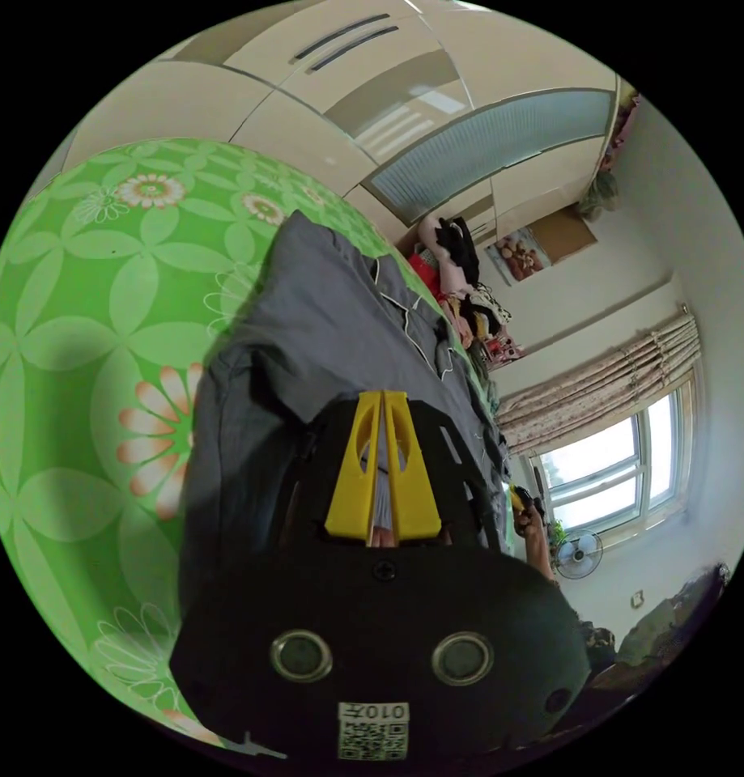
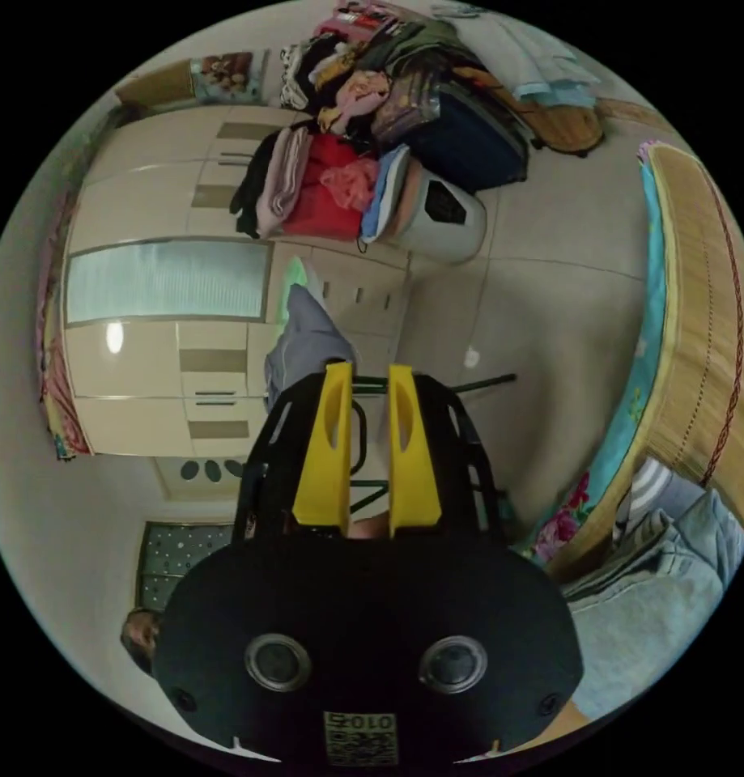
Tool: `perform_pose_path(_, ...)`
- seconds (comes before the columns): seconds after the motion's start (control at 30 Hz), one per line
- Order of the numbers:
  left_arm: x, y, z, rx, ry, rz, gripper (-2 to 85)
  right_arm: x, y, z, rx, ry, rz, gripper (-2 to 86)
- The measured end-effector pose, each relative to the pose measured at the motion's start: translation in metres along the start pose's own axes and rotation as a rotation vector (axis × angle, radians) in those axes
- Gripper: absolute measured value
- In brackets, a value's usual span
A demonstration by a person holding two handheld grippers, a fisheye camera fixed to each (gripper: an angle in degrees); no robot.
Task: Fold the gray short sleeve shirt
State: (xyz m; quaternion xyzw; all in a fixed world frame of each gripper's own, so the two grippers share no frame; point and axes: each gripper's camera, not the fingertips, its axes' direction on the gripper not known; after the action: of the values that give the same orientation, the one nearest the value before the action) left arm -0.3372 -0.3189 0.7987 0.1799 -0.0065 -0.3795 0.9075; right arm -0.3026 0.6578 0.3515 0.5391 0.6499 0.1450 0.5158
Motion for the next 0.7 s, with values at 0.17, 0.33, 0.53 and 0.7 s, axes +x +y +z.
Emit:
perform_pose_path(0.17, -0.005, -0.007, 0.0, -0.011, 0.025, 0.007, -0.2, 0.002, 0.041, -0.053, 0.334, -0.314, -0.157, 8.9)
perform_pose_path(0.33, -0.01, -0.012, -0.002, -0.008, 0.051, -0.007, -0.2, -0.133, 0.068, 0.02, 0.106, 0.235, -0.583, 11.0)
perform_pose_path(0.53, -0.014, -0.018, -0.005, 0.001, 0.075, -0.011, -0.1, -0.241, 0.122, 0.175, 0.027, 0.89, -0.968, 10.3)
perform_pose_path(0.7, -0.02, -0.024, -0.007, 0.006, 0.123, -0.032, -0.1, -0.252, 0.132, 0.241, -0.115, 1.051, -1.04, 9.4)
